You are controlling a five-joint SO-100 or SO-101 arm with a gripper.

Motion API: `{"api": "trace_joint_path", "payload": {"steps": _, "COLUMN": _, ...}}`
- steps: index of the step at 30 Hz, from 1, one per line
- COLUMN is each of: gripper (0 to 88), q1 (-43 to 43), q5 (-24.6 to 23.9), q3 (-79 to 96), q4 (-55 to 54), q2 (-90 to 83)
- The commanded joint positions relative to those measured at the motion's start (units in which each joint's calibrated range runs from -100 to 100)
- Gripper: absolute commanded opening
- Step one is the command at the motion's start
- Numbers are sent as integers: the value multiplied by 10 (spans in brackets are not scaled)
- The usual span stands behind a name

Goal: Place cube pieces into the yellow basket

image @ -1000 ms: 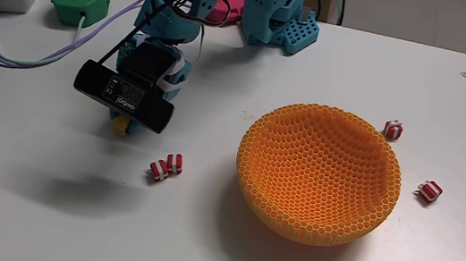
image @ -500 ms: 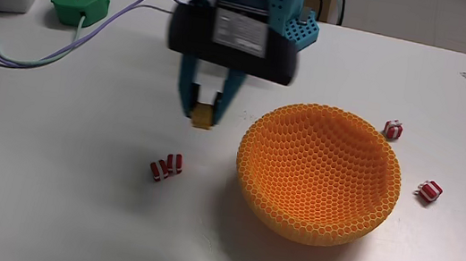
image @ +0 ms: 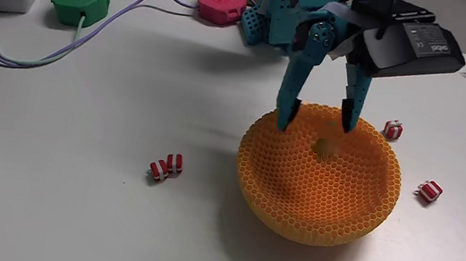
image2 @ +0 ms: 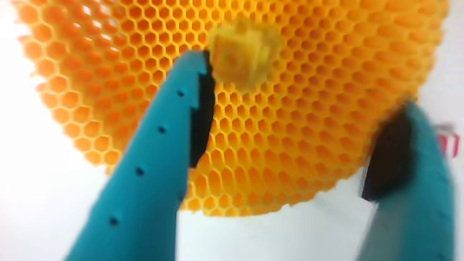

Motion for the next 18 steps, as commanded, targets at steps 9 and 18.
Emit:
{"api": "trace_joint_path", "payload": {"steps": 9, "gripper": 445, "q1": 165, "q5": 46, "q3": -7, "q4": -7, "q2": -43}}
{"api": "trace_joint_path", "payload": {"steps": 18, "gripper": 365, "q1": 334, "q5": 45, "q3": -22, "q4": -68, "q2": 98}}
